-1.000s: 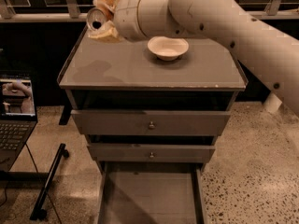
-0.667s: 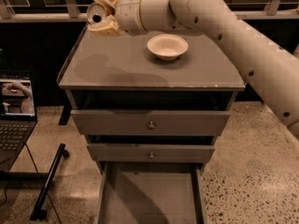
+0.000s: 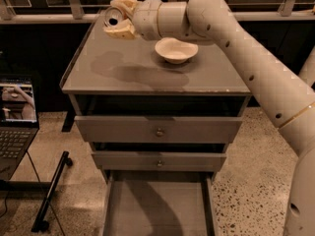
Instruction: Pick orange can from bottom drawer and place on counter
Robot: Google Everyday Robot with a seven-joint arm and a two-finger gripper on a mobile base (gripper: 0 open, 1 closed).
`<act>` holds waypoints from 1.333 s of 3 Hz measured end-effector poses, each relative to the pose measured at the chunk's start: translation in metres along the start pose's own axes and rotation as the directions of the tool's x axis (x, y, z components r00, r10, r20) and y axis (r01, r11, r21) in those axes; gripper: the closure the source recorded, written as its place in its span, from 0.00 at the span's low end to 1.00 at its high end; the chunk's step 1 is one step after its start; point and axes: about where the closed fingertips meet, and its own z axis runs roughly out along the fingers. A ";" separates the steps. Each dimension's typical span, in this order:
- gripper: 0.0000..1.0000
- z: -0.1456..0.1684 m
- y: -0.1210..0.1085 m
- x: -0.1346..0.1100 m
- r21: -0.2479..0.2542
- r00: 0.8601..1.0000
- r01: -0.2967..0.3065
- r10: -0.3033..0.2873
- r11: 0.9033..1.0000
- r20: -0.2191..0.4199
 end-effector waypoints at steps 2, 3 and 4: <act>0.93 -0.004 0.005 0.024 0.014 0.998 -0.052 0.053 0.999 -0.022; 0.75 -0.004 0.005 0.024 0.014 0.998 -0.052 0.053 0.999 -0.022; 0.52 -0.004 0.005 0.024 0.014 0.998 -0.052 0.053 0.999 -0.022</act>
Offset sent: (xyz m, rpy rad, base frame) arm 0.0064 -0.0101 -0.0187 0.0093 0.0422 -0.0281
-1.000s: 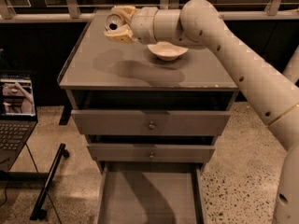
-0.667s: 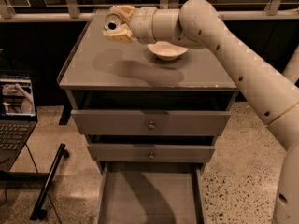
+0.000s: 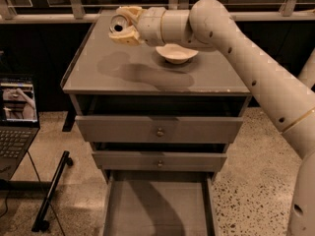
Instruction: Pick orange can from bottom drawer and place on counter
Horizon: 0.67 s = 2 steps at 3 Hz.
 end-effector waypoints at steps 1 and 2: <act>0.28 0.000 0.000 0.000 0.000 1.000 0.000 0.000 1.000 0.000; 0.06 0.000 0.000 0.000 0.000 1.000 0.000 0.000 1.000 0.000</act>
Offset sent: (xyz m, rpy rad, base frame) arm 0.0000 0.0000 0.0000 0.0000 0.0000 0.0000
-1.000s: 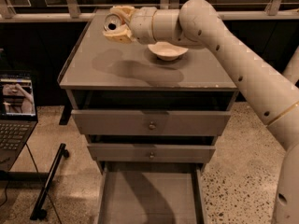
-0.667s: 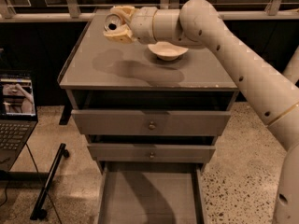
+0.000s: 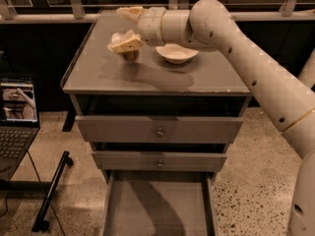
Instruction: Pick orange can from bottom drawer and place on counter
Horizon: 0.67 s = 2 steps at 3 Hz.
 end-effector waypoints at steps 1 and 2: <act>0.00 0.000 0.000 0.000 0.000 1.000 0.000 0.000 1.000 0.000; 0.00 0.000 0.000 0.000 0.000 1.000 0.000 0.000 1.000 0.000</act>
Offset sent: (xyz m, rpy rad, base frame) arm 0.0000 0.0000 0.0000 0.0000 0.0000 0.0000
